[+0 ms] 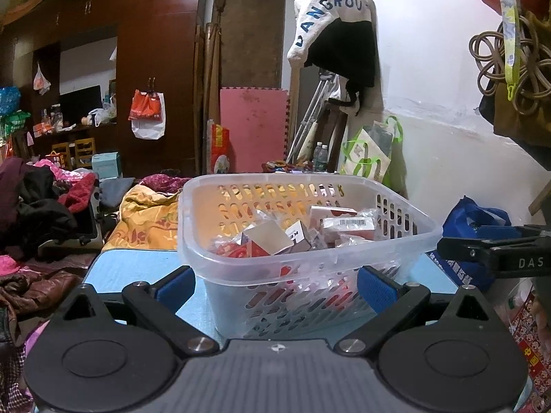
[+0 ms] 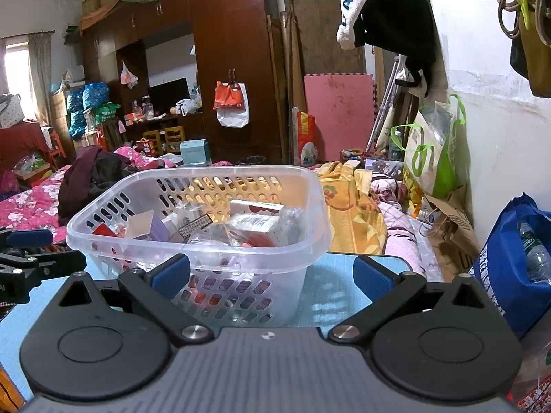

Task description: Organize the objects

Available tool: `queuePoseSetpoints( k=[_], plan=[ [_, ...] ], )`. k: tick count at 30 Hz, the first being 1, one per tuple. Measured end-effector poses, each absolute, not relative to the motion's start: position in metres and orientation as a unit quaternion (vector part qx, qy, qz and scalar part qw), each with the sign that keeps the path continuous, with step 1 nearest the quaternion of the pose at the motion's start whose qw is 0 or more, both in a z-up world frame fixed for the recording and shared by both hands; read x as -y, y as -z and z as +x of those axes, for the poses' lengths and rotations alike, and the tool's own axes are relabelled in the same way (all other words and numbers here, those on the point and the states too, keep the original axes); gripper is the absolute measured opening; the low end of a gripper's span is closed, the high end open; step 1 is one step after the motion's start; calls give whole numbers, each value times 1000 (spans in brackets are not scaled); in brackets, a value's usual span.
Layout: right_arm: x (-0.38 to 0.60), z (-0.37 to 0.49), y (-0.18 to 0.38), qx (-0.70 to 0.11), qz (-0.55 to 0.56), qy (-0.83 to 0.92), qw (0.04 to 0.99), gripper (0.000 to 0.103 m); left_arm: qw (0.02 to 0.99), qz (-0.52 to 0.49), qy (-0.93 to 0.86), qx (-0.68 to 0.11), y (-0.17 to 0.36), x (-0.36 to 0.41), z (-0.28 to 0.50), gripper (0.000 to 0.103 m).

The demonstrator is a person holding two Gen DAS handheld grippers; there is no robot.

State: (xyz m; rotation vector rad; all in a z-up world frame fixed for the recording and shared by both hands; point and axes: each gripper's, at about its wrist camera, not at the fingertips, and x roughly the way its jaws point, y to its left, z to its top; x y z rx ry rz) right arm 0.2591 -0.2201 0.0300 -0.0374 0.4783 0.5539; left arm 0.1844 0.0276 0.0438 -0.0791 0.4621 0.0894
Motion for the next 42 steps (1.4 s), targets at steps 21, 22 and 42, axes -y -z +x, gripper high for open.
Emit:
queuePoseSetpoints(
  k=[21,22,42],
  plan=[
    [221,259,-28,-235,-18,-277,931,103,972,-36,-38,-230,-42,-20,183,101],
    [221,259,-28,-235,-18,-277,931,103,972,-35,-38,-230,-42,-20,184,101],
    [220,258,-25,-235,-20,-280,931,103,974,-20,-36,-223,-40,-16,180,101]
  ],
)
